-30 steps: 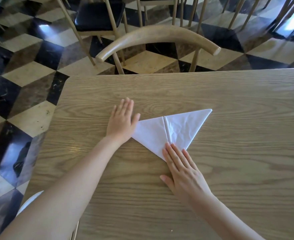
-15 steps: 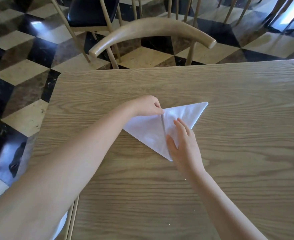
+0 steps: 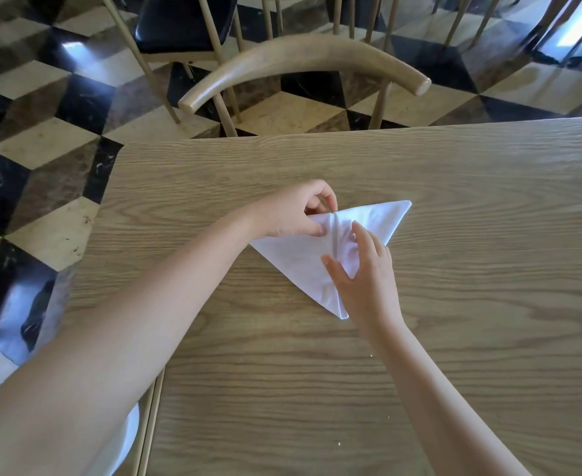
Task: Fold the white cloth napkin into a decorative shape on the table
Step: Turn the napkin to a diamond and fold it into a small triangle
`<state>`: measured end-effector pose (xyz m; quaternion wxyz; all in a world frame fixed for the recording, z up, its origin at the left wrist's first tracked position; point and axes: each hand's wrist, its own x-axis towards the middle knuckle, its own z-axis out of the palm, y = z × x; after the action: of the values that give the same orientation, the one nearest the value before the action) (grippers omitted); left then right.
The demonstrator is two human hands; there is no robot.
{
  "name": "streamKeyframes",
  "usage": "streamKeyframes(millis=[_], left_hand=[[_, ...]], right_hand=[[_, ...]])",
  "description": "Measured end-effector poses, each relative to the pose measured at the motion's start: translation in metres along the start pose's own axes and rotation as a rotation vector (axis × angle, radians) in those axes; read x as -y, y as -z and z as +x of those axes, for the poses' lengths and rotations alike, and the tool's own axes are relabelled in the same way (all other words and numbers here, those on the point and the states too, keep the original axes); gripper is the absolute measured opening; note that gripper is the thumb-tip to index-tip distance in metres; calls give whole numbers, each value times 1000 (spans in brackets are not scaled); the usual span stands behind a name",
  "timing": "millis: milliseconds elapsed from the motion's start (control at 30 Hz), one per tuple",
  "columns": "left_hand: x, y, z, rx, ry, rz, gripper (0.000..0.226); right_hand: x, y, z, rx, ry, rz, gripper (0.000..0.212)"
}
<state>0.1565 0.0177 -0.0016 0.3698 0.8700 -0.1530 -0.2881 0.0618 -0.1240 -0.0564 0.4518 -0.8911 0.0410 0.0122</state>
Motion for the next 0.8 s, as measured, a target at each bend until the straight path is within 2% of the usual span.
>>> streamKeyframes(millis=[267,500,667,800], left_hand=[[-12,0,-2,43,-29,-42,29],[-14,-1,0,94,-52,-51,42],[-26,1,-4,115,-105,-75,43],[-40,5,-6,32,-213,-7,45]], right_hand=[[5,5,12,-21,-8,67,59],[5,7,10,-31,-43,130,53],[13,16,7,-114,-76,310,36],[21,24,9,-96,-77,409,25]])
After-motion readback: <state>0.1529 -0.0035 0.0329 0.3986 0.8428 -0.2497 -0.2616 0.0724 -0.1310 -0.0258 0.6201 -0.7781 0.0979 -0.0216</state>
